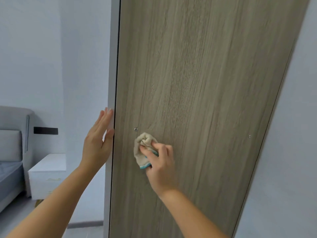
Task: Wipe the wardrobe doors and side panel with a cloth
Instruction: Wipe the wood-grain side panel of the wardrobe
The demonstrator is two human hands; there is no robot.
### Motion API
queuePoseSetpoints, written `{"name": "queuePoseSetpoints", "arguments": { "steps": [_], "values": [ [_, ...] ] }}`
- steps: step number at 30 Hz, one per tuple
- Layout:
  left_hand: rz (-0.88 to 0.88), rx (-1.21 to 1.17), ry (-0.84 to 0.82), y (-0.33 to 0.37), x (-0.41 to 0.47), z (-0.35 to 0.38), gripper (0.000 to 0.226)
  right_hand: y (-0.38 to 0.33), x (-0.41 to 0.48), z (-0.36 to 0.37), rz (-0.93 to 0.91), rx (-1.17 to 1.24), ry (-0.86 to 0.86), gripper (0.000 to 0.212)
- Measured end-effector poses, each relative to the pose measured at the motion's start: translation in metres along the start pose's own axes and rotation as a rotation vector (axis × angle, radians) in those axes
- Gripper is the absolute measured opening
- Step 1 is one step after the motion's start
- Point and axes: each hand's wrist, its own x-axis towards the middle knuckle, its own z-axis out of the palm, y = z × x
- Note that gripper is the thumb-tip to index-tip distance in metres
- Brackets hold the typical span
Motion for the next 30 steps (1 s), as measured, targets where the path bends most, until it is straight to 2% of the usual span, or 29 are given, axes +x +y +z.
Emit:
{"name": "queuePoseSetpoints", "arguments": {
  "steps": [4,8,12,20,22,25,27,30],
  "values": [
    [-0.005,-0.007,-0.022,0.000,0.003,-0.008,0.056,-0.025,0.002,0.022,-0.211,-0.015,-0.021,0.019],
    [-0.005,0.006,-0.045,0.002,0.005,-0.011,0.055,-0.032,0.002,0.030,-0.371,-0.036,-0.078,0.016],
    [-0.016,0.021,-0.046,0.005,-0.004,-0.004,0.053,-0.012,0.000,0.012,-0.407,-0.065,-0.148,0.014],
    [-0.083,-0.003,-0.064,0.005,-0.029,0.008,0.057,0.075,-0.018,-0.059,-0.073,-0.305,-0.082,0.005],
    [-0.089,0.016,-0.064,0.004,-0.029,0.011,0.057,0.099,-0.022,-0.079,0.043,-0.381,-0.061,0.018],
    [-0.082,0.031,-0.045,0.004,-0.030,0.017,0.056,0.132,-0.024,-0.107,0.316,-0.426,-0.029,0.039],
    [-0.087,0.024,-0.028,0.003,-0.031,0.023,0.056,0.153,-0.022,-0.121,0.483,-0.441,0.010,0.041],
    [-0.086,0.000,0.007,0.000,-0.032,0.030,0.056,0.178,-0.016,-0.133,0.638,-0.449,0.101,0.040]
  ]
}}
